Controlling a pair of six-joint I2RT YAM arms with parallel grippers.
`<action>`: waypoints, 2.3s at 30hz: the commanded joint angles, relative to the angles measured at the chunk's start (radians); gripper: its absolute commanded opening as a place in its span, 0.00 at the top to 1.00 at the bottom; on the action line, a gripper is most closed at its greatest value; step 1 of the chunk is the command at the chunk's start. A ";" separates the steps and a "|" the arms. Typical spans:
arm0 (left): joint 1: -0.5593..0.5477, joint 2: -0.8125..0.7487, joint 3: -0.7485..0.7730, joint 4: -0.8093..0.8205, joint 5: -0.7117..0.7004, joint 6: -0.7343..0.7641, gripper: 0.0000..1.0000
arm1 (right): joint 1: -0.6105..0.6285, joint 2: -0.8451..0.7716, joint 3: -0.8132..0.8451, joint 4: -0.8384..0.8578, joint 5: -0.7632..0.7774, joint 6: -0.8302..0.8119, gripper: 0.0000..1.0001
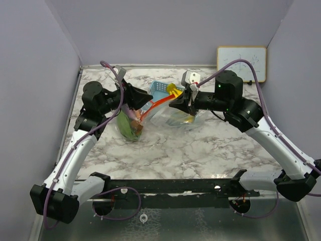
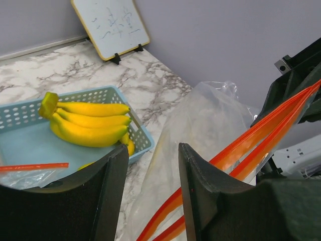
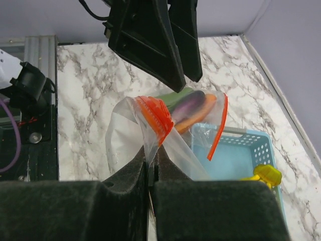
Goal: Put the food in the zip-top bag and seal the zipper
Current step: Open the zipper of the food storage bag.
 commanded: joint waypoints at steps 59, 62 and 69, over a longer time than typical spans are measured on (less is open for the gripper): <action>-0.017 -0.064 0.014 -0.323 -0.167 0.711 1.00 | 0.001 0.092 0.221 -0.024 0.343 -0.033 0.29; -0.020 -0.071 0.005 -0.350 -0.129 0.864 1.00 | 0.001 0.121 0.252 0.002 0.383 -0.002 0.27; -0.045 -0.056 0.043 -0.408 0.014 1.105 1.00 | 0.000 0.242 0.338 0.015 0.291 -0.022 0.29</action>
